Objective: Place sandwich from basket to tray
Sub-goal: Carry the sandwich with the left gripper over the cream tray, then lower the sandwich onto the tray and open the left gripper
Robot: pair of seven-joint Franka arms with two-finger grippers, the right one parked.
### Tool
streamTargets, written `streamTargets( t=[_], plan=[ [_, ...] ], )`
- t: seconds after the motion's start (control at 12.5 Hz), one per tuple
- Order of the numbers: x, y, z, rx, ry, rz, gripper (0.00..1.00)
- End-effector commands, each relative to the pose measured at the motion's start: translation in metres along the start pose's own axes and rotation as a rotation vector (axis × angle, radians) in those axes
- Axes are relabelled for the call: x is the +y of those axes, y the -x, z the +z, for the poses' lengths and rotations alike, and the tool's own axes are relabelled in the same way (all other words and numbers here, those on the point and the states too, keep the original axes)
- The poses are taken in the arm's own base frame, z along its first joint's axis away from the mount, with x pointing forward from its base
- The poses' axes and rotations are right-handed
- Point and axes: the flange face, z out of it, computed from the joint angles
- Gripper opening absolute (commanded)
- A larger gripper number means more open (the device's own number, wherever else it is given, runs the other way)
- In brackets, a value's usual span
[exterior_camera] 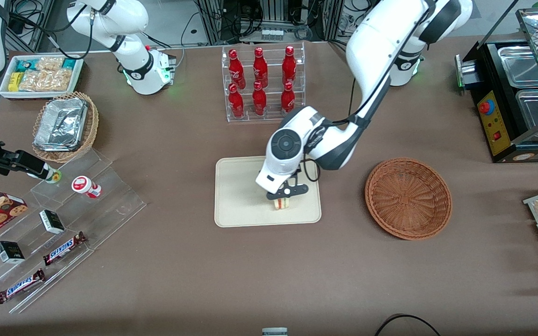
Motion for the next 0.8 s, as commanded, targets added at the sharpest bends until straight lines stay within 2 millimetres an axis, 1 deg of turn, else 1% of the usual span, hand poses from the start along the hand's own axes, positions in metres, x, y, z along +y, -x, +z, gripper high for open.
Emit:
streamTargets(
  t=[0.0,0.08,0.48,0.64,0.72],
  plan=[
    [0.019,0.005,0.007,0.008,-0.010,-0.009,0.00],
    [0.021,0.007,0.011,0.007,-0.015,-0.006,0.00],
    [0.021,0.007,0.015,0.005,-0.016,-0.022,0.00],
    [0.024,0.009,0.025,0.005,-0.024,-0.050,0.00],
    [0.025,0.007,0.024,0.010,-0.020,-0.053,0.00]
  ],
)
